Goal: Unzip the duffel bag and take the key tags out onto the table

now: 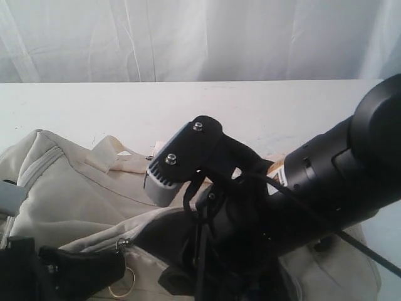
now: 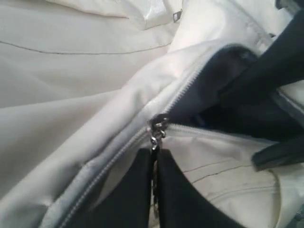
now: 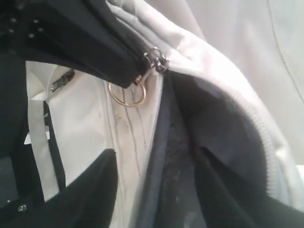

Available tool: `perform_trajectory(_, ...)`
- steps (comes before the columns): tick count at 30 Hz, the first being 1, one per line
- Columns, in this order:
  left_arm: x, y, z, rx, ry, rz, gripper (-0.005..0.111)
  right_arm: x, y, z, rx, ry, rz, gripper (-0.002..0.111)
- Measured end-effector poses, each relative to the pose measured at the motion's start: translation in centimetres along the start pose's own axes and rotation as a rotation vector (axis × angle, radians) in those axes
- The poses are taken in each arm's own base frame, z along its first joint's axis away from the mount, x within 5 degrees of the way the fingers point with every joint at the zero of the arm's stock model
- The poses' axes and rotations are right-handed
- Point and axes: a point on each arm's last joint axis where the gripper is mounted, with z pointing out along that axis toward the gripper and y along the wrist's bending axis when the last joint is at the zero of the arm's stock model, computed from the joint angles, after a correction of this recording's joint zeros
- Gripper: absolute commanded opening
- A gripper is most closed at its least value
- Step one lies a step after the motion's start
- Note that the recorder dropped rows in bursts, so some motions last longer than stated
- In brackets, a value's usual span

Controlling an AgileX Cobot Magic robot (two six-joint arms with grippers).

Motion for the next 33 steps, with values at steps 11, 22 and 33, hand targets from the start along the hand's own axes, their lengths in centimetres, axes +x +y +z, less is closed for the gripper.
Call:
perform_trajectory(11, -0.6, -0.6, -1.7, 0.075, -0.07, -0.03, 0.0, 0.1, -1.4, 4.2, -0.009, 0.063, 0.087, 0.029)
perform_trajectory(22, -0.5, -0.5, -1.7, 0.056, -0.059, -0.025, 0.0, -0.1, -1.1, 2.9, -0.002, 0.027, -0.003, 0.0)
perform_trajectory(33, -0.7, -0.2, -3.2, 0.041, -0.106, 0.008, 0.0, 0.5, -1.8, 1.5, 0.146, 0.091, -0.06, 0.0)
